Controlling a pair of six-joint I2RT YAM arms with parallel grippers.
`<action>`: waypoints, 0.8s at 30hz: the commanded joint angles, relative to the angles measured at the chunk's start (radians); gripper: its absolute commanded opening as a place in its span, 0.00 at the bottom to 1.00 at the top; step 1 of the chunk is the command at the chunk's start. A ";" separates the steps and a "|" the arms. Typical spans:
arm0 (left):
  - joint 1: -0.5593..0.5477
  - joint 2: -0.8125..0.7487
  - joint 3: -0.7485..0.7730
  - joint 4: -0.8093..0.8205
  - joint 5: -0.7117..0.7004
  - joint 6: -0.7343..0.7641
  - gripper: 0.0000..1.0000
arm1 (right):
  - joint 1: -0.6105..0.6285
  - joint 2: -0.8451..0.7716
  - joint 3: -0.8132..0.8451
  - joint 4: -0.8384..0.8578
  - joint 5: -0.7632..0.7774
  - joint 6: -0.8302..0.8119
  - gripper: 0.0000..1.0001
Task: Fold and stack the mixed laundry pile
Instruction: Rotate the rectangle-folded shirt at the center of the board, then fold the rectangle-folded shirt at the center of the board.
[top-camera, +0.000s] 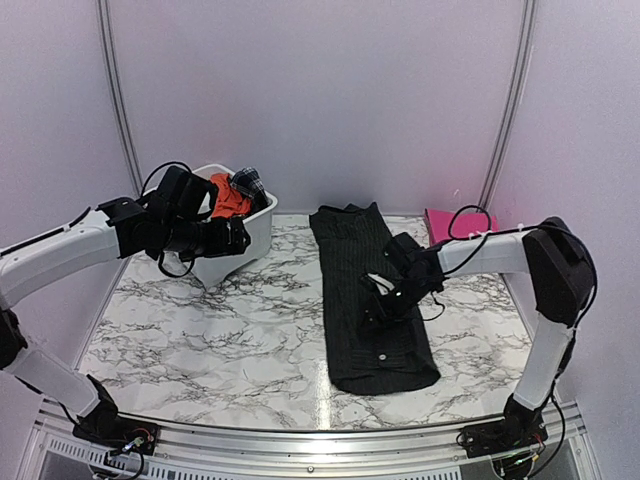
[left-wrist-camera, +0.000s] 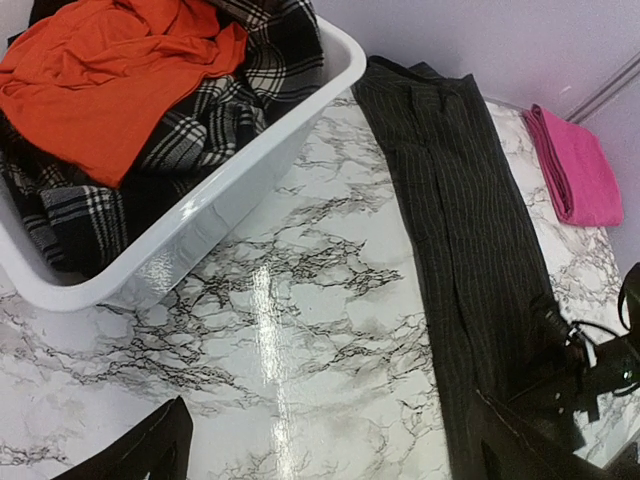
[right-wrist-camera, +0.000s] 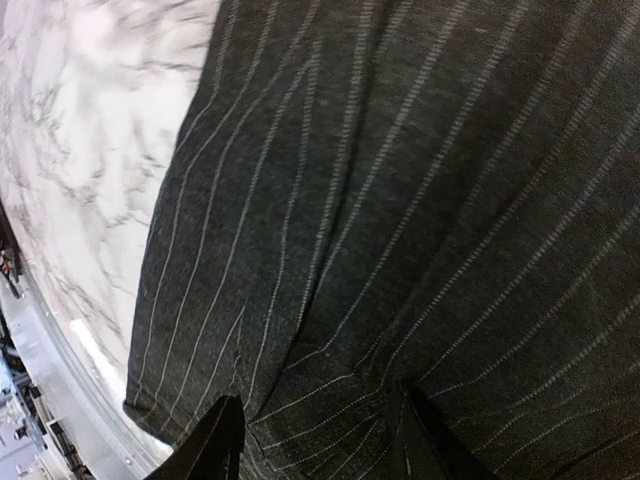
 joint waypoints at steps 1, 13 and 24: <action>0.005 -0.049 -0.052 -0.005 -0.060 -0.063 0.99 | 0.179 0.103 0.079 0.052 -0.063 0.156 0.51; -0.193 -0.065 -0.256 0.043 0.114 -0.138 0.99 | 0.202 -0.425 -0.081 0.049 0.036 0.363 0.54; -0.431 -0.067 -0.524 0.333 0.205 -0.417 0.72 | 0.203 -0.733 -0.567 0.175 0.069 0.610 0.58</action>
